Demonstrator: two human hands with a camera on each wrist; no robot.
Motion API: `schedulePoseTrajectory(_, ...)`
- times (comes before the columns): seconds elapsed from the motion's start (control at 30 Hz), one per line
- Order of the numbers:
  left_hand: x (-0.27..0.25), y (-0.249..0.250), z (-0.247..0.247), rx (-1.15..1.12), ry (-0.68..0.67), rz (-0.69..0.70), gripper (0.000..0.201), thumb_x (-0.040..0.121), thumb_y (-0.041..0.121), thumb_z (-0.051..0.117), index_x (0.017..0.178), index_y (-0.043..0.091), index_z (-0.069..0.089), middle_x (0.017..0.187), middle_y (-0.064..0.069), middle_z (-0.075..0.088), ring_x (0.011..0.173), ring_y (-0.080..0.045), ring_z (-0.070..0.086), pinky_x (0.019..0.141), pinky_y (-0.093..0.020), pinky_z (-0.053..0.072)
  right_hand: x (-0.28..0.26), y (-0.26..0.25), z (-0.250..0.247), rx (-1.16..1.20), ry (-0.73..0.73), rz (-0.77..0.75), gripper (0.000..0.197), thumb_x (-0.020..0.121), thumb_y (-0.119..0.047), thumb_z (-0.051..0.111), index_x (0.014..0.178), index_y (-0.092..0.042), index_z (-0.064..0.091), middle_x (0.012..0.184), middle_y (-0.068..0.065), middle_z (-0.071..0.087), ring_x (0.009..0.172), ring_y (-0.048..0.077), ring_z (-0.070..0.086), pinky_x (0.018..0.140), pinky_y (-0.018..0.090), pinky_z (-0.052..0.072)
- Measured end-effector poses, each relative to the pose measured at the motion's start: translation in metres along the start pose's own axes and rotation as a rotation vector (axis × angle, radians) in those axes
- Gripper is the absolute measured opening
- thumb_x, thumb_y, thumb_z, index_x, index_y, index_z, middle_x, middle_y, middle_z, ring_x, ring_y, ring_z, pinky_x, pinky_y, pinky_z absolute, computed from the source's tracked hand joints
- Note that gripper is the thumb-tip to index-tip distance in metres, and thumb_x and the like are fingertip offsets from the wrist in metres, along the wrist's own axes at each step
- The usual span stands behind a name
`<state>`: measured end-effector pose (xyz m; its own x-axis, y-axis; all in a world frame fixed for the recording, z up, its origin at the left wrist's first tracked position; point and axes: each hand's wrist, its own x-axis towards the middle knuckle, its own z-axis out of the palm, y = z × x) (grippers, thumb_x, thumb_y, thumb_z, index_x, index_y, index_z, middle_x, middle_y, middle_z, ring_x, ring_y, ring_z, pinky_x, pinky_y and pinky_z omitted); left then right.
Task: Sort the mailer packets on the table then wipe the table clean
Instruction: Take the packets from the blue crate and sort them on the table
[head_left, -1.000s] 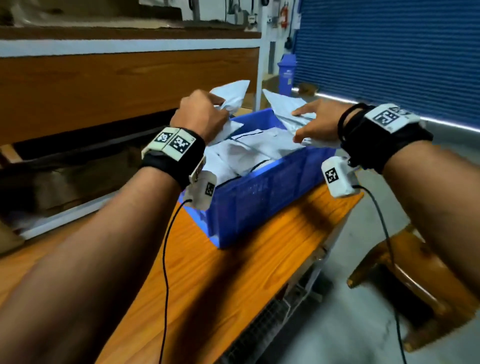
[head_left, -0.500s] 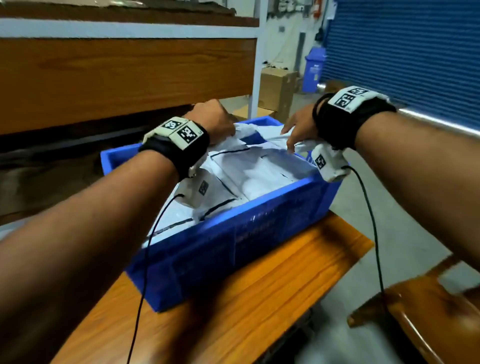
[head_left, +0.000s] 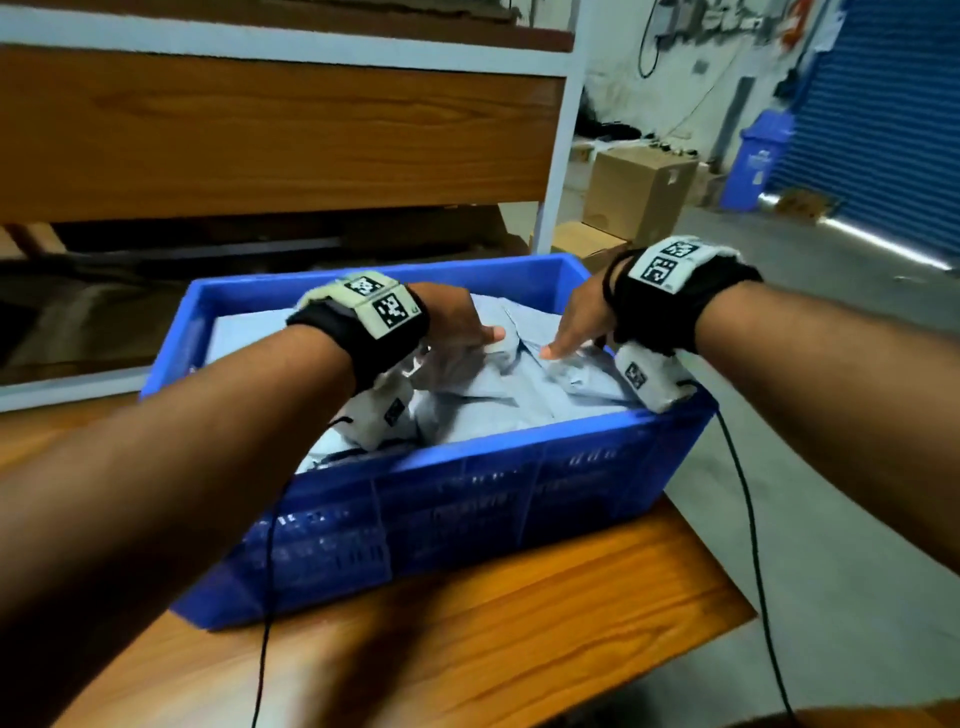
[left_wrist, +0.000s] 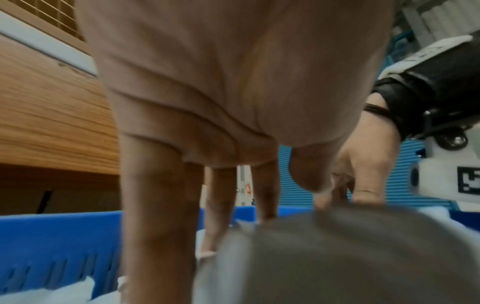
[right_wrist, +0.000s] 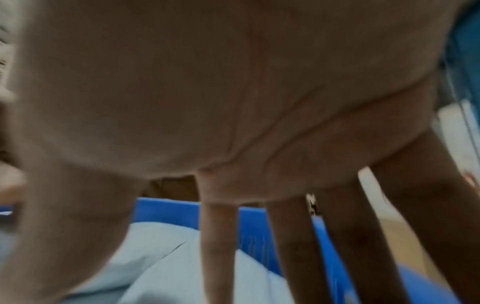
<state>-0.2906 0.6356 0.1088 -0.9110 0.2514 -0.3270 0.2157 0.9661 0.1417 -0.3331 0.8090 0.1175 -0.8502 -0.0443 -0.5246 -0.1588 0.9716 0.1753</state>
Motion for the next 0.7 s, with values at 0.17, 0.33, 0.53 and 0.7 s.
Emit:
schedulePoseTrajectory(0.17,-0.004,-0.015,-0.027,-0.007,0.177,0.08,0.029,0.096,0.039,0.051,0.111,0.02,0.067,0.109,-0.008,0.065,0.074,-0.014,0.064,0.069,-0.02,0.047,-0.014,0.022,-0.033,0.016,0.086,-0.109,0.036,0.093,-0.036,0.06,0.116,-0.008,0.065,0.101,0.007,0.062,0.064,0.015,0.063,0.037,0.014,0.044)
schedulePoseTrajectory(0.33,0.007,-0.007,-0.001,0.078,-0.022,0.125,0.073,0.087,0.057,0.057,0.149,0.031,0.029,0.149,-0.001,0.04,0.134,-0.022,0.04,0.105,-0.028,0.029,-0.002,0.011,-0.034,-0.008,0.075,-0.189,0.059,0.087,-0.015,0.07,0.141,-0.02,0.047,0.122,0.013,0.058,0.091,0.023,0.061,0.053,0.018,0.05)
schedulePoseTrajectory(0.53,0.012,0.013,0.016,0.302,-0.016,0.033,0.085,0.077,0.081,0.041,0.14,0.024,0.042,0.137,-0.009,0.049,0.127,-0.03,0.043,0.098,-0.041,0.038,0.017,-0.007,-0.004,-0.124,-0.025,-0.167,0.079,0.084,-0.025,0.073,0.15,-0.027,0.029,0.15,0.006,0.038,0.131,0.025,0.044,0.082,0.023,0.038)
schedulePoseTrajectory(0.7,0.004,-0.006,0.002,0.162,0.008,0.033,0.091,0.076,0.083,0.037,0.147,0.025,0.034,0.147,-0.009,0.039,0.139,-0.029,0.025,0.11,-0.043,0.023,0.018,-0.006,-0.011,-0.124,-0.039,-0.201,0.085,0.079,-0.033,0.076,0.15,-0.031,0.029,0.146,0.005,0.044,0.129,0.025,0.047,0.085,0.025,0.04)
